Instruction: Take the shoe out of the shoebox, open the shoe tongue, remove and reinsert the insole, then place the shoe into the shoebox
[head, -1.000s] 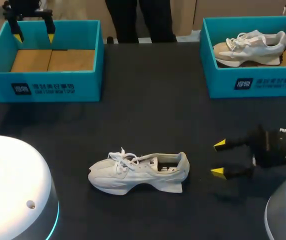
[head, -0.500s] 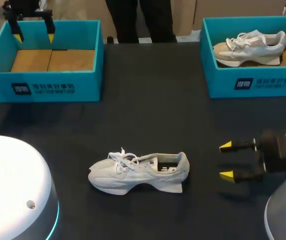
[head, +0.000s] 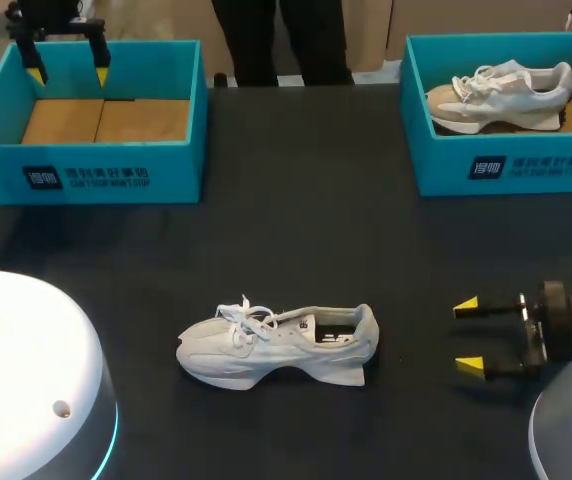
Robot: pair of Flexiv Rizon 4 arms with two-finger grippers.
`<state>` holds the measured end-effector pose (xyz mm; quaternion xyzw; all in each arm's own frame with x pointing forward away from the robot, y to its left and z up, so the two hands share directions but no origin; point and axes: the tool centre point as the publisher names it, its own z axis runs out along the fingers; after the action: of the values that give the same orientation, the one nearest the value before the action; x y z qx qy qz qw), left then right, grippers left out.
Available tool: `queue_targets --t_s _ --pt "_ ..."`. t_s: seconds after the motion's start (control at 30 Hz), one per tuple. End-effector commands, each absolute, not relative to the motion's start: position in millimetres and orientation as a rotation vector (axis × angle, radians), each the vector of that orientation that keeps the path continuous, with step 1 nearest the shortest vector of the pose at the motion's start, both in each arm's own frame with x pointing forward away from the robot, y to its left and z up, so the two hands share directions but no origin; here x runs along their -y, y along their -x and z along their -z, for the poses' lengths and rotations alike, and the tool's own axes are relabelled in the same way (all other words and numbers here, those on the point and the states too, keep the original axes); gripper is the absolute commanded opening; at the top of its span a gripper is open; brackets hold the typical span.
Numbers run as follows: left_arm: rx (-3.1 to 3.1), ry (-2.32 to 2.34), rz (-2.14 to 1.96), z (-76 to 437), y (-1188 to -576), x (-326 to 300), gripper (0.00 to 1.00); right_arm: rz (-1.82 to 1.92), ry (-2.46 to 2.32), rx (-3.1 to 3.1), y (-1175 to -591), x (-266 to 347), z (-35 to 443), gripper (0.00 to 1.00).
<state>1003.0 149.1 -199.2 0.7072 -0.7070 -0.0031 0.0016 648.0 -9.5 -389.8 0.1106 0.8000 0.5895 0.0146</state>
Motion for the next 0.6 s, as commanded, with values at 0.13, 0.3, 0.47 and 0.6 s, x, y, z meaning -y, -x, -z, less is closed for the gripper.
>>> queue_targets --t_s 0.13,0.3,0.47,0.6 --pt "2.219 -2.220 0.005 199.7 -1001.9 -149.5 1.00 -1.841 -0.327 -2.490 -655.3 -21.8 395.5 1.00" --pt "2.219 -2.220 0.005 199.7 -1001.9 -149.5 1.00 -1.819 -0.289 -2.492 -651.7 -40.9 388.5 1.00" --pt "2.219 -2.220 0.005 199.7 -1001.9 -149.5 1.00 -1.819 -0.289 -2.492 -651.7 -40.9 388.5 1.00" --pt "2.219 -2.220 0.005 199.7 -1001.9 -149.5 1.00 -1.819 -0.289 -2.492 -651.7 -40.9 388.5 1.00"
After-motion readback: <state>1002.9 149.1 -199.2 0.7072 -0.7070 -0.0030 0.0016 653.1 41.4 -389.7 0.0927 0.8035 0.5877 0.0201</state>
